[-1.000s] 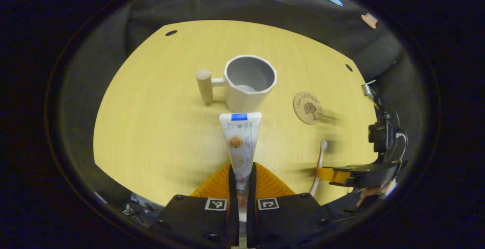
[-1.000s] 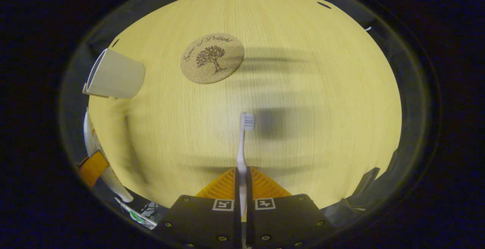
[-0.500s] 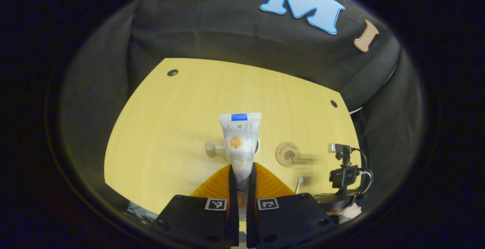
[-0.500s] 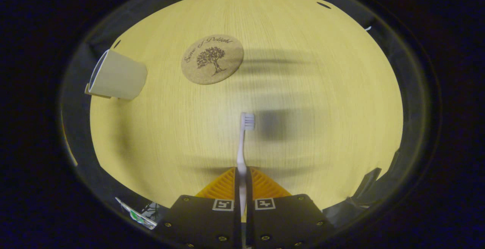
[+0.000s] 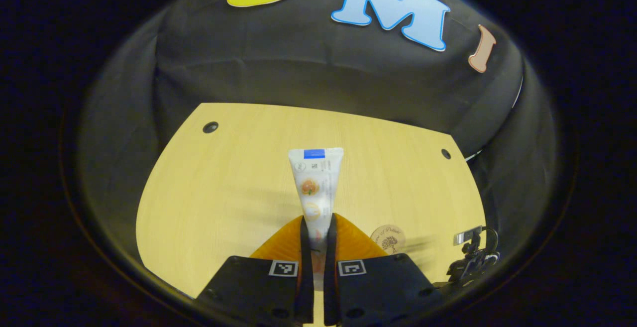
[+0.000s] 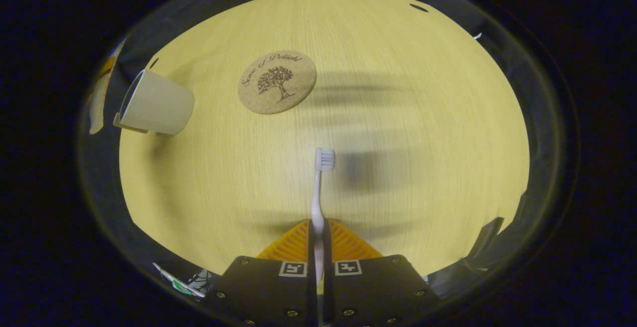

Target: Put the toothbrush and toothpaste on the desktop into the cup, then pick up the cup and place it on the coaster on the desktop.

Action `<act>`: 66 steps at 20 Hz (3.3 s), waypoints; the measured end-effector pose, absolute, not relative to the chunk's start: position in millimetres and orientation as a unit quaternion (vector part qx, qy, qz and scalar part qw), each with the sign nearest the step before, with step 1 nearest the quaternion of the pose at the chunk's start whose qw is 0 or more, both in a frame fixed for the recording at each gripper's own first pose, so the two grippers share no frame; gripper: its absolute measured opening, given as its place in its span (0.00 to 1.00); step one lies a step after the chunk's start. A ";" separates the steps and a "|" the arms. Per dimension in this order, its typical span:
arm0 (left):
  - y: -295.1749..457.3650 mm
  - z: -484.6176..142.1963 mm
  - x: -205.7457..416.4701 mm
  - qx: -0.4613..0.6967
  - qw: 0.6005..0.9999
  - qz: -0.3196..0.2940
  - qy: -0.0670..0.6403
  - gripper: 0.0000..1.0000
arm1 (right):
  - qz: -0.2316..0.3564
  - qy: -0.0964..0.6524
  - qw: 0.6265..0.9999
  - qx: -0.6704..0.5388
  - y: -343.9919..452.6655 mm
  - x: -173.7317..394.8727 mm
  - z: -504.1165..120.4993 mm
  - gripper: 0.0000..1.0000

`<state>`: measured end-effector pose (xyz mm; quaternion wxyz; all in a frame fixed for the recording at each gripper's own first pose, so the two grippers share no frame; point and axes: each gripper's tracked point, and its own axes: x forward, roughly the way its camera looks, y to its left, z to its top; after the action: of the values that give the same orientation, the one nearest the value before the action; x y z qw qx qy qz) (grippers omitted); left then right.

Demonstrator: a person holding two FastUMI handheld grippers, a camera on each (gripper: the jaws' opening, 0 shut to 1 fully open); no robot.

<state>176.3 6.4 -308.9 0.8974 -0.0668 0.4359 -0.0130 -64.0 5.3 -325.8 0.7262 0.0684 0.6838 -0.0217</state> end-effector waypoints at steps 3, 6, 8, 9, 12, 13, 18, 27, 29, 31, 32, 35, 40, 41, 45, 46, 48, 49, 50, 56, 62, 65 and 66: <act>6.9 -327.3 196.8 -0.058 0.906 -0.015 0.419 0.14 | -0.021 0.679 0.731 0.066 5.0 -63.4 -325.8 0.06; 7.8 -346.8 205.0 -0.049 0.911 -0.016 0.410 0.15 | -0.022 0.677 0.732 0.072 5.5 -64.2 -326.7 0.05; 12.5 -358.1 201.0 -0.043 0.912 -0.012 0.408 0.15 | -0.024 0.677 0.732 0.076 5.8 -63.7 -326.5 0.06; 10.0 -357.5 202.1 -0.042 0.918 -0.018 0.393 0.15 | -0.025 0.677 0.732 0.078 6.0 -62.8 -325.7 0.06; 4.6 -355.9 201.1 -0.018 0.931 -0.029 0.362 0.15 | -0.026 0.678 0.731 0.076 5.9 -63.8 -326.9 0.06; 4.6 -357.5 201.4 -0.011 0.934 -0.027 0.357 0.15 | -0.026 0.678 0.731 0.076 6.0 -63.0 -326.6 0.06; -2.8 -359.7 192.0 -0.018 0.938 -0.037 0.345 0.20 | -0.023 0.674 0.734 0.076 7.2 -64.1 -325.3 0.06; -7.2 -344.9 171.1 -0.044 0.943 -0.047 0.327 0.60 | -0.023 0.671 0.738 0.074 7.9 -63.0 -326.0 0.06; -10.6 -331.5 165.6 -0.033 0.948 -0.052 0.312 0.66 | -0.025 0.669 0.739 0.073 7.6 -62.4 -325.1 0.06; -13.5 -316.7 157.5 -0.032 0.951 -0.059 0.302 0.64 | -0.024 0.666 0.742 0.072 7.2 -62.3 -324.1 0.06; -13.3 -310.9 152.2 -0.032 0.952 -0.061 0.299 0.64 | -0.024 0.666 0.742 0.074 7.4 -63.1 -324.2 0.06; -4.4 -294.8 127.5 -0.035 0.954 -0.061 0.290 0.60 | -0.022 0.672 0.735 0.091 9.1 -65.0 -323.4 0.06; 40.4 -273.8 82.9 -0.056 0.956 -0.031 0.285 0.60 | -0.015 0.655 0.747 0.116 14.3 -42.8 -303.1 0.06; 47.2 -272.8 76.4 -0.066 0.955 -0.025 0.289 0.60 | -0.013 0.646 0.754 0.120 17.5 -32.1 -296.3 0.06; 81.9 -275.1 51.3 -0.091 0.951 0.011 0.295 0.60 | 0.004 0.601 0.786 0.148 40.0 19.4 -254.2 0.06; 89.6 -274.9 47.0 -0.094 0.951 0.018 0.295 0.64 | 0.008 0.588 0.794 0.152 46.8 33.0 -243.2 0.06; 105.5 -272.4 36.9 -0.096 0.951 0.032 0.292 0.68 | 0.015 0.560 0.812 0.164 62.9 64.0 -220.5 0.06; 112.1 -271.2 30.9 -0.096 0.951 0.037 0.291 0.64 | 0.017 0.544 0.821 0.174 72.8 81.6 -209.3 0.06; 119.1 -270.0 25.7 -0.097 0.951 0.043 0.292 0.64 | 0.017 0.527 0.830 0.183 76.6 97.7 -198.6 0.06; 169.5 -263.5 -8.5 -0.106 0.947 0.081 0.293 0.68 | 0.009 0.444 0.867 0.227 116.7 168.1 -159.6 0.06; 213.4 -267.6 -44.7 -0.109 0.939 0.117 0.304 0.67 | -0.007 0.377 0.898 0.226 140.7 200.5 -158.1 0.06; 233.3 -268.2 -60.5 -0.105 0.935 0.133 0.310 0.68 | -0.016 0.364 0.905 0.221 147.2 203.9 -169.6 0.06; 238.8 -268.3 -64.6 -0.103 0.934 0.137 0.312 0.64 | -0.020 0.363 0.904 0.222 148.1 201.4 -176.0 0.06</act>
<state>-64.6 238.8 -268.3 0.9343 -0.1033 0.3124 0.1373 201.4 148.1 -176.0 0.9045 0.2223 0.3635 -0.0195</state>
